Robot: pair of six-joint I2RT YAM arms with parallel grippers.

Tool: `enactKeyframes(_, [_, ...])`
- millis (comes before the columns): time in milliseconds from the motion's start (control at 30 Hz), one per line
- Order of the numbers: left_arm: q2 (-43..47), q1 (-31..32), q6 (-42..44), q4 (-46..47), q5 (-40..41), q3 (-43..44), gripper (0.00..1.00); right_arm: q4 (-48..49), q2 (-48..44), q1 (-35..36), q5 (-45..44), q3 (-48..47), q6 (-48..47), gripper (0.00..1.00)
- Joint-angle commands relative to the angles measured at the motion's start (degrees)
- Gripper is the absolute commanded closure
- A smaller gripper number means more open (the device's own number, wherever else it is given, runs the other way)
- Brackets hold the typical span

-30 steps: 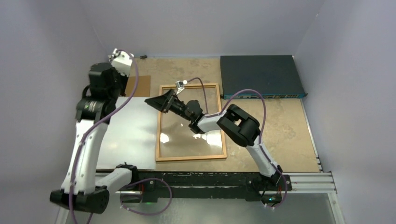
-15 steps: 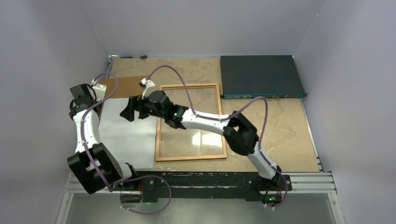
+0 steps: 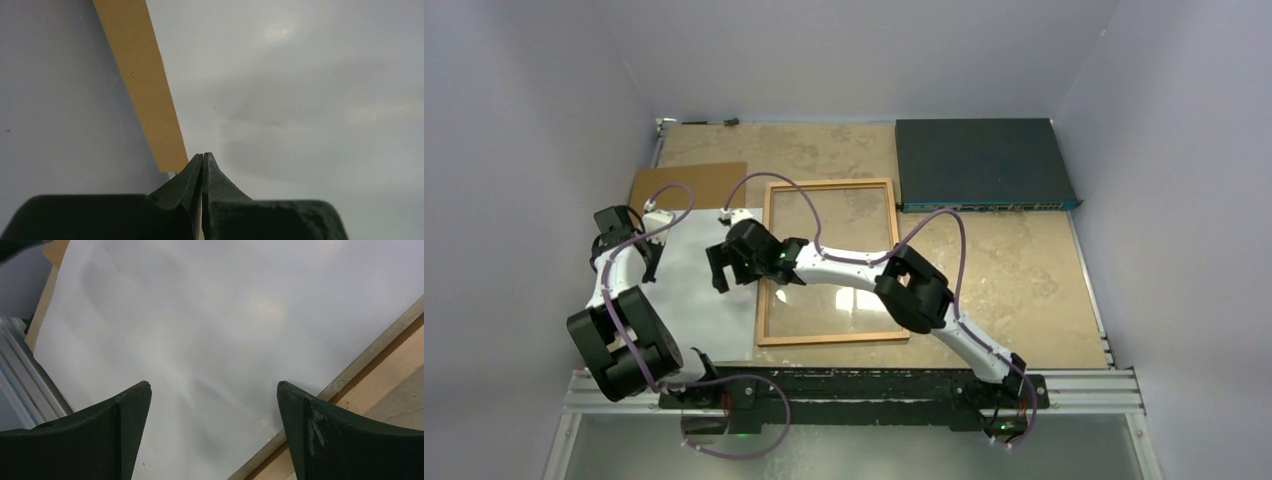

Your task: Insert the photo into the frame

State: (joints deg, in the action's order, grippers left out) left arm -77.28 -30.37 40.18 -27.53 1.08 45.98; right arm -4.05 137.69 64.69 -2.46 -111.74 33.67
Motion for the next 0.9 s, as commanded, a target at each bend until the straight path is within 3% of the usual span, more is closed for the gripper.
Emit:
enactKeyframes(0, [-0.39, -1.25, 1.11, 3.31, -2.09, -1.10, 1.00, -5.40, -2.32, 1.88, -4.36, -5.06, -3.41, 0.02])
enactKeyframes(133, [1.36, -3.58, -0.17, -0.36, -5.05, 2.79, 0.90, -11.08, -6.24, 4.13, -13.31, -5.96, -7.92, 0.01])
enactKeyframes(200, [1.93, -5.16, -0.53, -2.81, -7.45, 6.65, 0.79, -6.27, -11.19, 3.78, -6.73, -0.02, -4.24, 0.01])
enactKeyframes(267, [2.08, -6.98, -0.77, -5.24, -10.39, 9.81, 0.74, 0.26, -15.82, -0.33, 6.53, 6.82, 4.34, 0.01])
enactKeyframes(333, [1.98, -8.53, -1.25, -6.90, -12.81, 12.17, 0.67, 17.52, -19.40, -7.28, 22.44, 17.28, 9.00, 0.01])
enactKeyframes(367, [1.78, -9.09, -1.26, -7.54, -13.67, 12.87, 0.61, 24.33, -20.83, -8.20, 24.01, 21.60, 12.50, 0.01])
enactKeyframes(400, [1.55, -9.55, -1.24, -7.89, -14.19, 13.20, 0.58, 21.69, -21.48, -7.52, 18.87, 20.40, 10.45, 0.01])
enactKeyframes(467, [0.87, -10.24, -0.63, -7.81, -14.76, 12.90, 0.55, 2.86, -16.76, -3.50, 4.56, 6.08, 0.29, 0.01])
enactKeyframes(567, [-0.18, -11.16, 0.60, -5.49, -13.83, 10.59, 0.53, -14.40, -5.82, 0.59, -4.76, -12.70, -2.86, 0.02])
enactKeyframes(667, [-0.59, -12.26, 2.22, -3.01, -12.93, 7.10, 0.54, -18.13, 0.58, 1.17, -7.80, -18.96, -2.05, 0.08])
enactKeyframes(867, [-1.12, -13.81, 5.10, 1.71, -11.53, 0.55, 0.54, -20.36, 5.73, 1.57, -10.27, -22.39, -1.83, 0.08])
